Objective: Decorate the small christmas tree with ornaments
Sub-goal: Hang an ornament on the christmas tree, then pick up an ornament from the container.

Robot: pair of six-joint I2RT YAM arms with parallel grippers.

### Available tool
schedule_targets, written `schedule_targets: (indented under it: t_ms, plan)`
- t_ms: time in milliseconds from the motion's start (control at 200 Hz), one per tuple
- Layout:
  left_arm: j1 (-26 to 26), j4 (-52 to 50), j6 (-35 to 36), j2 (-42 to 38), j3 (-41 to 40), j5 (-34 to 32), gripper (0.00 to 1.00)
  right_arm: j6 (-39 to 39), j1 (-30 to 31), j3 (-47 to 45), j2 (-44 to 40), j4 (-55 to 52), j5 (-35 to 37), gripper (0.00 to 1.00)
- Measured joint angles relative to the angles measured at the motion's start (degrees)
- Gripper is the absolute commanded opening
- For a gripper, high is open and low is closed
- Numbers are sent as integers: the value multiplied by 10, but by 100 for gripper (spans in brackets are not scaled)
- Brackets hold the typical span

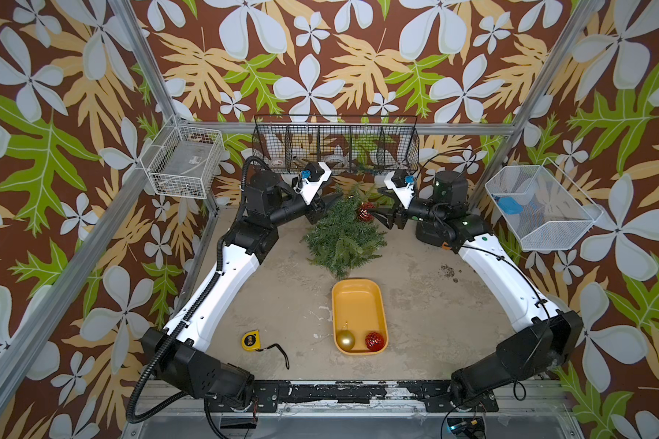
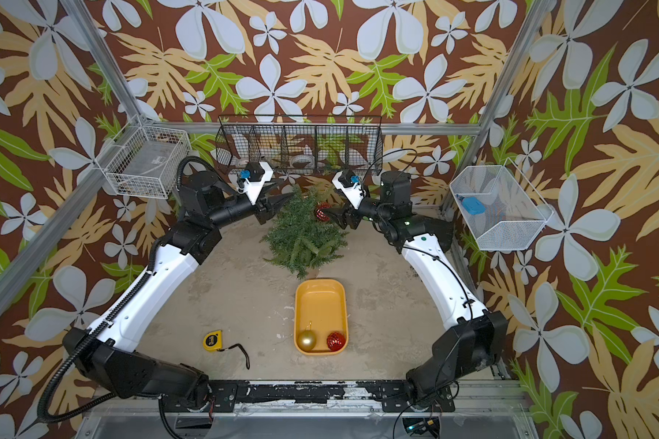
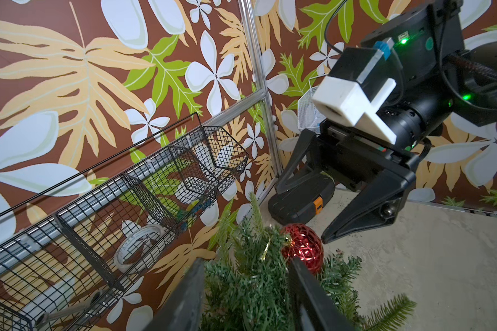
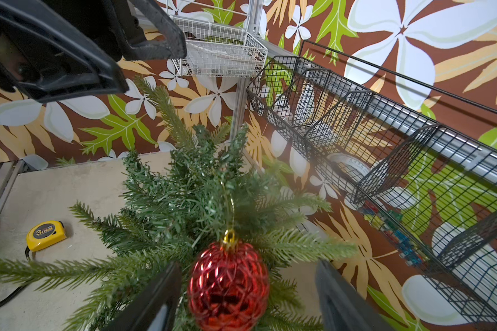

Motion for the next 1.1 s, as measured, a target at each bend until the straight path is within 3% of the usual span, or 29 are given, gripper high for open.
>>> schedule_targets:
  t_ms: [165,355,691,791,991,1096]
  plan:
    - [0,3,-5,0,0,6,49,7,0,-5,-17,0,17,74]
    - [0,12,-36,-16,-16,4,48,66,0,-46,-66,17,62,70]
    - [0,-26,-136,-154,-125,-29,49,187,38,-165,-193,8,161,59]
    - [0,-52,-158,-210,-171,-47,57,228,64,-207,-237,-12,200,57]
    - [0,-104,-210,-278,-274,-71,58,287,144,-291,-300,-68,261,57]
    - [0,-136,-227,-307,-341,-85,63,296,207,-339,-320,-92,288,57]
